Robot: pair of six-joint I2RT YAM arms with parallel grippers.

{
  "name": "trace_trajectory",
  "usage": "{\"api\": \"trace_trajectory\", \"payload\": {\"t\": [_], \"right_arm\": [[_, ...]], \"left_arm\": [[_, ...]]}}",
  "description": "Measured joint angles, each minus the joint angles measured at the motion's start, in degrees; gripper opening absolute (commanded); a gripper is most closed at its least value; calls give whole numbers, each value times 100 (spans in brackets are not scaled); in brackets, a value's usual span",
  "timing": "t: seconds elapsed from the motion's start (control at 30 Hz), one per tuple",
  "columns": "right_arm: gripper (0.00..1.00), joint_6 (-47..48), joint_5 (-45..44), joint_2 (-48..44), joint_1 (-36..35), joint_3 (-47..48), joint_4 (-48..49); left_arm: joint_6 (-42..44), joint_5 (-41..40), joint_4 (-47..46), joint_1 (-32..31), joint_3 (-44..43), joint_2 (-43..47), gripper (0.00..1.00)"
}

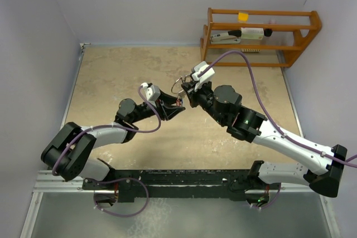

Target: Remove the keys from the keyring

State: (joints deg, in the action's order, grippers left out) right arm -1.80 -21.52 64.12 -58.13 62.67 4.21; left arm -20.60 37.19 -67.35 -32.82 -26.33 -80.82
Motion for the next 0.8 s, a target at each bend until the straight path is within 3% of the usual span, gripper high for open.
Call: {"api": "trace_trajectory", "payload": {"t": [0.1, 0.23, 0.5, 0.8], "right_arm": [[0, -9, 2, 0, 0, 0, 0], [0, -13, 0, 0, 0, 0, -2], [0, -4, -4, 0, 0, 0, -24], [0, 28, -52, 0, 0, 0, -85]], "left_arm": [[-24, -15, -52, 0, 2, -52, 14], [-39, -46, -96, 0, 42, -61, 3], [0, -59, -50, 0, 48, -55, 4], [332, -57, 634, 0, 48, 337, 17]]}}
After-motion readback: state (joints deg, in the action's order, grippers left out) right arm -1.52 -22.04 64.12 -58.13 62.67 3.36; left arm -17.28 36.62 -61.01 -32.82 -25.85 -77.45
